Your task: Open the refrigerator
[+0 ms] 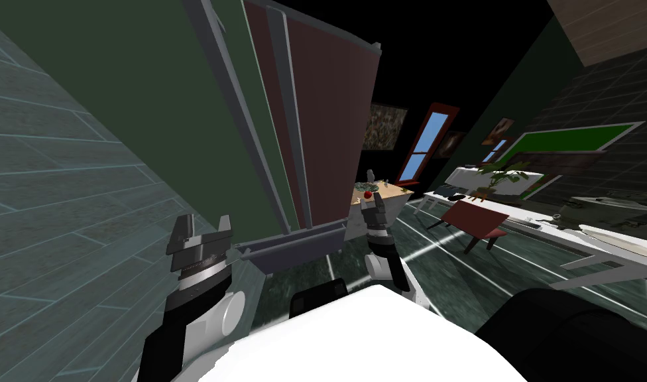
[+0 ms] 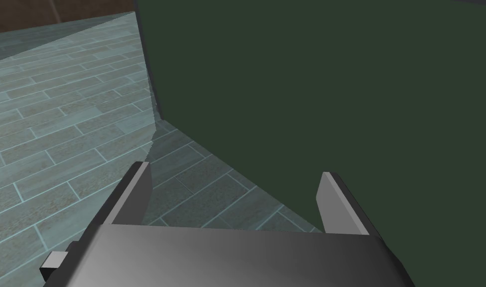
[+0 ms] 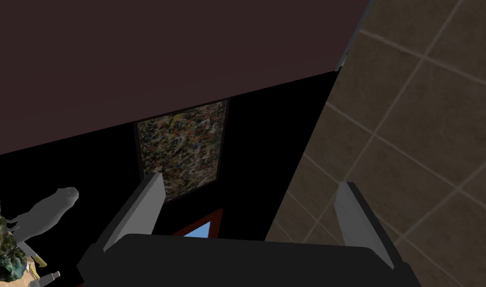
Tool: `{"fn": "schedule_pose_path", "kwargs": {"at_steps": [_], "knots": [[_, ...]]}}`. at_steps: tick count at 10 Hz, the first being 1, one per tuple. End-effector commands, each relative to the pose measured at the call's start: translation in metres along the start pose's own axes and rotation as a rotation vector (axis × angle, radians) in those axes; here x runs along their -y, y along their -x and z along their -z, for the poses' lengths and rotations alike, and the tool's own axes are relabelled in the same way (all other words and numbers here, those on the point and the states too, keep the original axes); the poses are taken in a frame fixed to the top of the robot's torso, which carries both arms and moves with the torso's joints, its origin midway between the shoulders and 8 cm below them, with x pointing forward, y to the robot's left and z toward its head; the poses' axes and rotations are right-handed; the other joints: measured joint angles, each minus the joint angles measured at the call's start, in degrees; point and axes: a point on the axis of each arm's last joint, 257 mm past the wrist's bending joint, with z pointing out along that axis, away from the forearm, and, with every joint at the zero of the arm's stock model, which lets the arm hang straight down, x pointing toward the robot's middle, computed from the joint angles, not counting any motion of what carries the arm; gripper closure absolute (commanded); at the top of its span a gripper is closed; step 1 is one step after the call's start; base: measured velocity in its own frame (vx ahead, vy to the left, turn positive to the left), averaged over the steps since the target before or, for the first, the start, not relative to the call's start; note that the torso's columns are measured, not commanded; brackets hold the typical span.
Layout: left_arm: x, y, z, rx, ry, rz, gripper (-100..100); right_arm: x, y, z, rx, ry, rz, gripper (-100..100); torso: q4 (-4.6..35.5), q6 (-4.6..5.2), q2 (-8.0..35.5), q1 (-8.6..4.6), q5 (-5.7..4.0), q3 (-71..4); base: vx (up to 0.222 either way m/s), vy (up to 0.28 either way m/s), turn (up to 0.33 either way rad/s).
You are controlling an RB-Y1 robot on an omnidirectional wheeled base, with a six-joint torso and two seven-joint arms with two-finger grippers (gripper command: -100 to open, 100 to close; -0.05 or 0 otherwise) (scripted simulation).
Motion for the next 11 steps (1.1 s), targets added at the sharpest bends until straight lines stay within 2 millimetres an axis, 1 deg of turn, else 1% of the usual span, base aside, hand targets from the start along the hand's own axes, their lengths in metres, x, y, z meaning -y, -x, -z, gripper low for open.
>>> {"fn": "schedule_pose_path", "kwargs": {"at_steps": [1, 3, 9, 10, 11], "knots": [[0.0, 0.0, 0.0, 0.0, 0.0, 0.0, 0, 0.0, 0.0, 0.0, 0.0, 0.0, 0.0, 0, 2.35, 0.0, 2.32, 0.0, 0.0, -4.67, 0.0, 0.0, 0.0], [0.0001, 0.0, 0.0, 0.0, 0.0, 0.0, 0, -0.0001, 0.0, 0.0, 0.0, 0.0, 0.0, 0, 10.06, 0.0, 10.03, 0.0, 0.0, -20.14, 0.0, 0.0, 0.0], [0.0002, 0.0, -0.0001, 0.0, 0.0, 0.0, 0, -0.0002, 0.0, -0.0001, 0.0, 0.0, 0.0, 0, 35.37, 0.0, 35.39, 0.0, 0.0, -70.73, 0.0, 0.0, 0.0], [-0.0028, -0.0036, 0.0003, -0.028, 0.003, -0.008, -100, -0.0002, 0.0, -0.0001, 0.0, 0.0, 0.0, 0, 39.6, 0.0, 39.62, 0.0, 0.0, -79.19, 0.009, -0.004, -0.013], [-0.0057, -0.0062, 0.001, -0.048, 0.007, -0.013, -100, 0.0, 0.0, 0.0, 0.0, 0.0, 0.0, 0, 41.49, 0.0, 41.54, 0.0, 0.0, -83.14, 0.011, -0.007, -0.02]]}}
